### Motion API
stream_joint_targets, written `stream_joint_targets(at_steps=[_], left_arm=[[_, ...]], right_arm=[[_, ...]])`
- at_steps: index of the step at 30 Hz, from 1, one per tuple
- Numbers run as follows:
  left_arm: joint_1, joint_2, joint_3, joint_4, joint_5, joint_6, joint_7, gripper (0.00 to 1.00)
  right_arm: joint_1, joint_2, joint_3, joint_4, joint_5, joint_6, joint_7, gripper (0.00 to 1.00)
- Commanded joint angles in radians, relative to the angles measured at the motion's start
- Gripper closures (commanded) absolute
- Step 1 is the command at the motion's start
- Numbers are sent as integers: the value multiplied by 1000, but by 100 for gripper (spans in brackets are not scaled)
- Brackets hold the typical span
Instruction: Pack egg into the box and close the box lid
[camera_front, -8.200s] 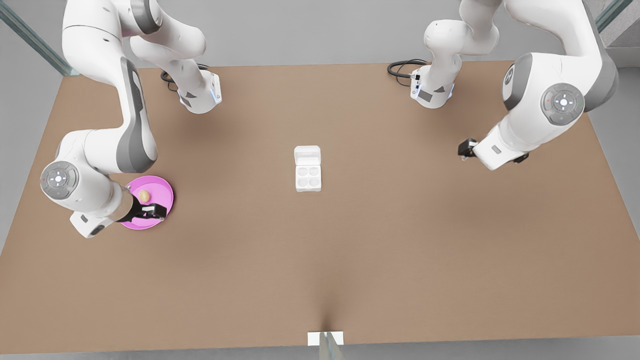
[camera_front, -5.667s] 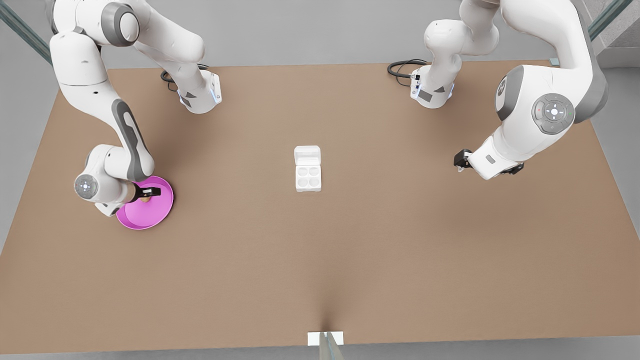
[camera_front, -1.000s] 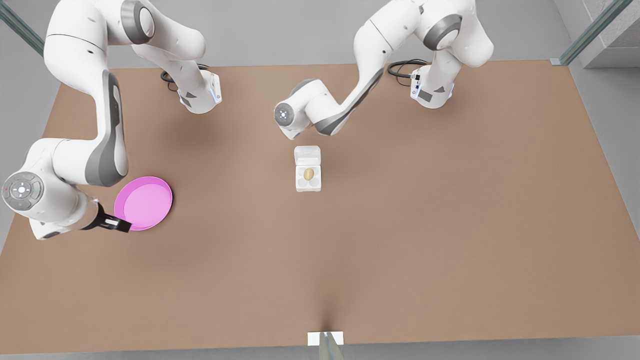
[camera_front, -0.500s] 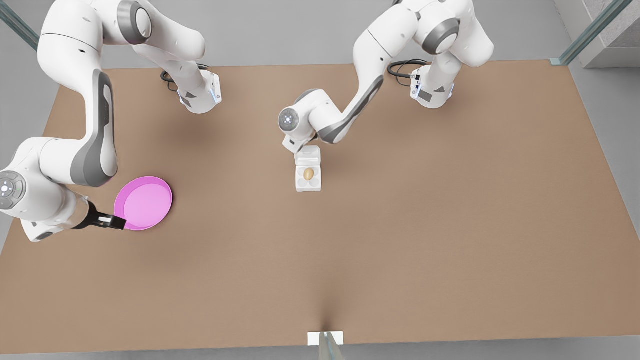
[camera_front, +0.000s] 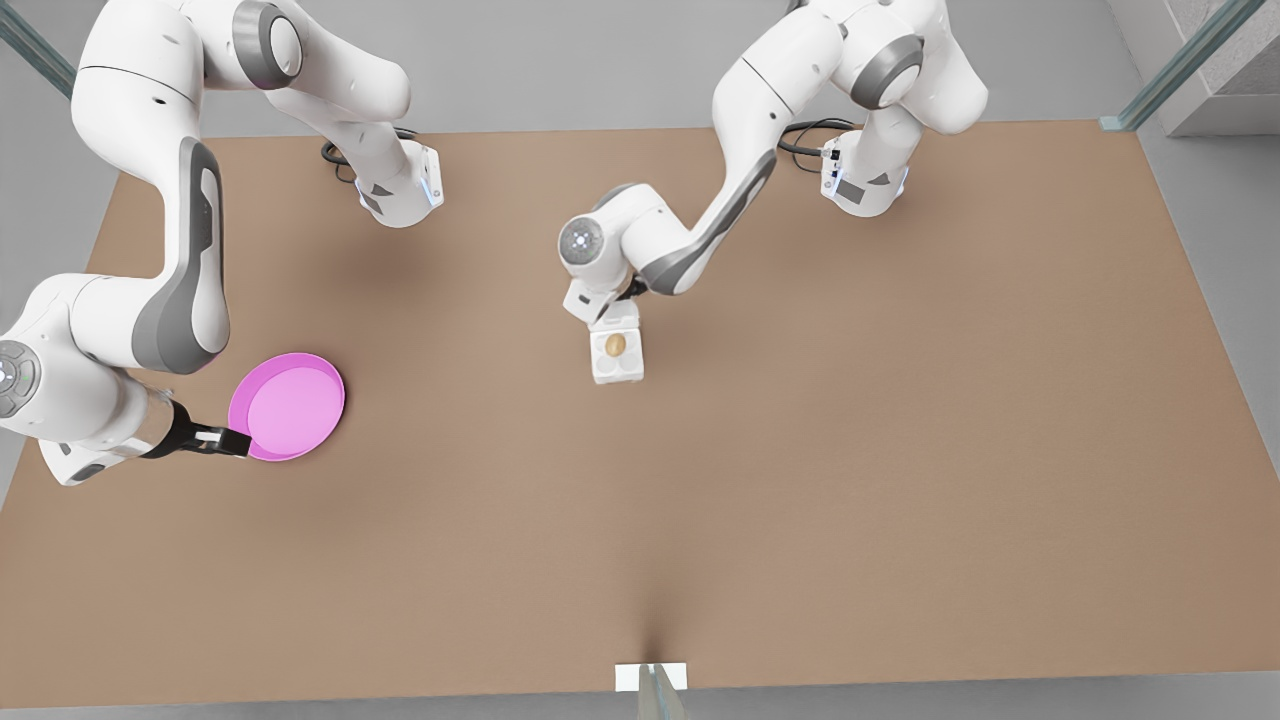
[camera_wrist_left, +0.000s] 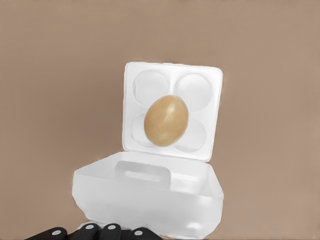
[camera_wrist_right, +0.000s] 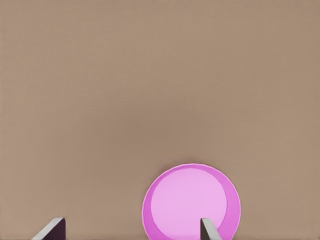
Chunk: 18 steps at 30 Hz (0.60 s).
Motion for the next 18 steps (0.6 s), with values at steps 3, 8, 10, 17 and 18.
stream_joint_targets(at_steps=[3,8,10,17,18], left_arm=[[2,0,33,6,30,-23,-51,79],[2,-3,74,49,25,-30,-22,79],[3,-14,229,286,-107,-306,-22,79],[648,-236,312,491,30,-656,1291,0],[655,-356,280,459,34,-658,1290,0]], right_arm=[[1,-1,0,0,1,0,-49,0],[-2,-1,0,1,3,0,-49,0],[-2,-1,0,1,3,0,-49,0],[0,-1,-2,1,4,0,-49,0],[-2,-1,-2,1,4,0,-49,0]])
